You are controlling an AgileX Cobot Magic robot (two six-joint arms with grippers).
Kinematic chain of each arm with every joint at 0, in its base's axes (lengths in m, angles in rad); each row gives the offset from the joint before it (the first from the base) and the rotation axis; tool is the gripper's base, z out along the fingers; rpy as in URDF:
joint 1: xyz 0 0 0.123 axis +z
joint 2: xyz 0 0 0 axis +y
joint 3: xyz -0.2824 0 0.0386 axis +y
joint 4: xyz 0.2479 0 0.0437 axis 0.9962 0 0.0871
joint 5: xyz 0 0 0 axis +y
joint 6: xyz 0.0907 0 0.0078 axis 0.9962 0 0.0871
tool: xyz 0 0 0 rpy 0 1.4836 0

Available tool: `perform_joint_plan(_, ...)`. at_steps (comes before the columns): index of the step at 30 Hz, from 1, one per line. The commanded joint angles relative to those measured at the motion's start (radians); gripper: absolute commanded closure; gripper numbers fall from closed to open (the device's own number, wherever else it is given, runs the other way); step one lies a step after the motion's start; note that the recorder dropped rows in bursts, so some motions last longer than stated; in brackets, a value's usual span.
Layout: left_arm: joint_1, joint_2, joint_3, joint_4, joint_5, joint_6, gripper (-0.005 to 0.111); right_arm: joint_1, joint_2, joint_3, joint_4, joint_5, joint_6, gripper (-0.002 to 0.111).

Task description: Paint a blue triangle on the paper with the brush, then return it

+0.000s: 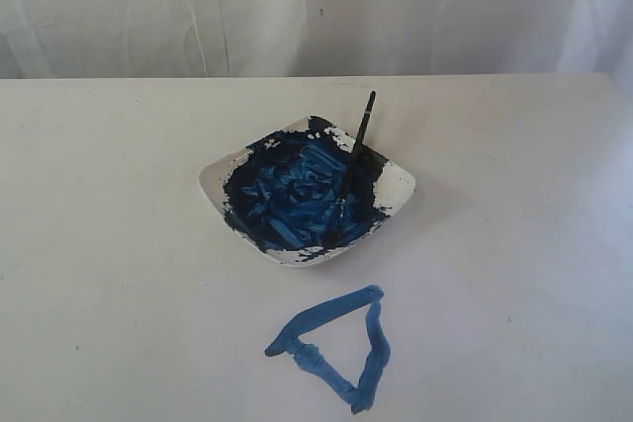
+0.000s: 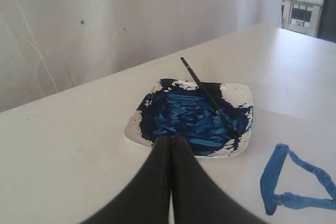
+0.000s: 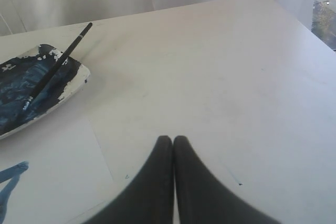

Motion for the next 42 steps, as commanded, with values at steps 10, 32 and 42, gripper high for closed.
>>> perform_joint_plan(10, -0.001, -0.117, 0.121, 0.788, -0.088, -0.895, 0.107, 0.007, -0.006, 0.005, 0.002, -0.014, -0.004, 0.108)
perform_joint_plan(32, -0.001, -0.176, 0.2, 1.006, -0.042, -1.079, 0.107, 0.007, -0.006, 0.005, 0.002, -0.014, -0.004, 0.108)
perform_joint_plan(42, -0.001, -0.176, 0.209, 1.106, 0.059, -1.181, 0.107, 0.007, -0.006, 0.005, 0.002, -0.014, -0.004, 0.108)
